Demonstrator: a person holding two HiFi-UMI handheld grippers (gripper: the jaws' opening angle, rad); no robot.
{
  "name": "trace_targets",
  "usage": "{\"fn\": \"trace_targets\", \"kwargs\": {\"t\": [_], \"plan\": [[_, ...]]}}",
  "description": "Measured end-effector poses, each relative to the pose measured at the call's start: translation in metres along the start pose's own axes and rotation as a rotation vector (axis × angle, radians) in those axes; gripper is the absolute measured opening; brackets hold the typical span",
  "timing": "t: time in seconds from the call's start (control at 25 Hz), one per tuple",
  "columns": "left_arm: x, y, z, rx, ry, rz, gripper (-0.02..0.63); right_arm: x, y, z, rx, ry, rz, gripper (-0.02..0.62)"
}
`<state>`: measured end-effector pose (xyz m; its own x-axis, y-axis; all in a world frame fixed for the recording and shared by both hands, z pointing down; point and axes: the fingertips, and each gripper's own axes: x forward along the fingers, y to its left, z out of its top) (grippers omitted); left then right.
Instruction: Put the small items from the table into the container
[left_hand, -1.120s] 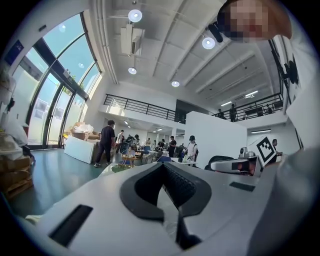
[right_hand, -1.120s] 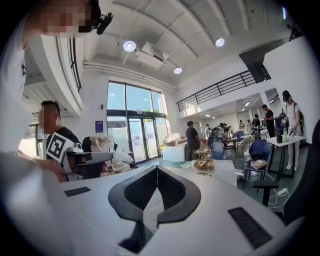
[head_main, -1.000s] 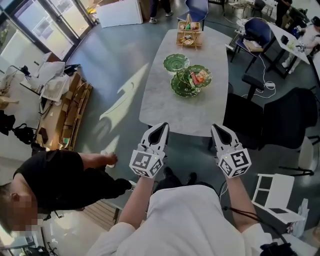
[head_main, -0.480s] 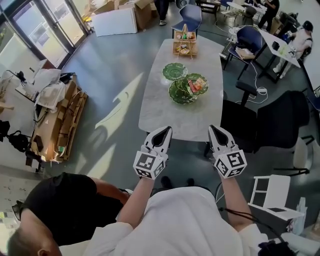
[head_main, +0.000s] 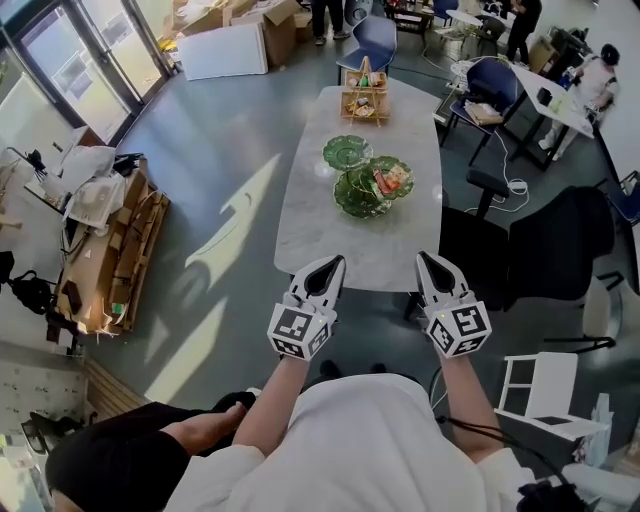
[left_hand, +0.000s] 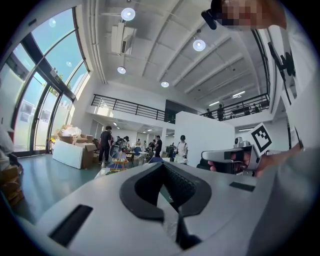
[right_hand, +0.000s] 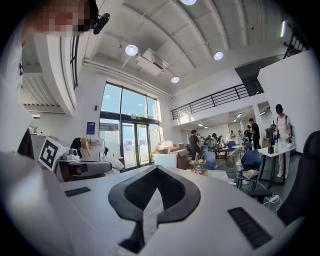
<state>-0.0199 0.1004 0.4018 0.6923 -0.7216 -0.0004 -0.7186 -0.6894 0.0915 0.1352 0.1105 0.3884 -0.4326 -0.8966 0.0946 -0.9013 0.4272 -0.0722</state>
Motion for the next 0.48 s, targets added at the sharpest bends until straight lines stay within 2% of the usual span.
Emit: {"fn": "trace_targets", "kwargs": {"t": [0.48], "plan": [[0.012, 0.002, 0.002, -0.007, -0.004, -0.027, 0.006, 0.005, -0.003, 0.002, 0.005, 0.000, -0.012, 0.012]]}}
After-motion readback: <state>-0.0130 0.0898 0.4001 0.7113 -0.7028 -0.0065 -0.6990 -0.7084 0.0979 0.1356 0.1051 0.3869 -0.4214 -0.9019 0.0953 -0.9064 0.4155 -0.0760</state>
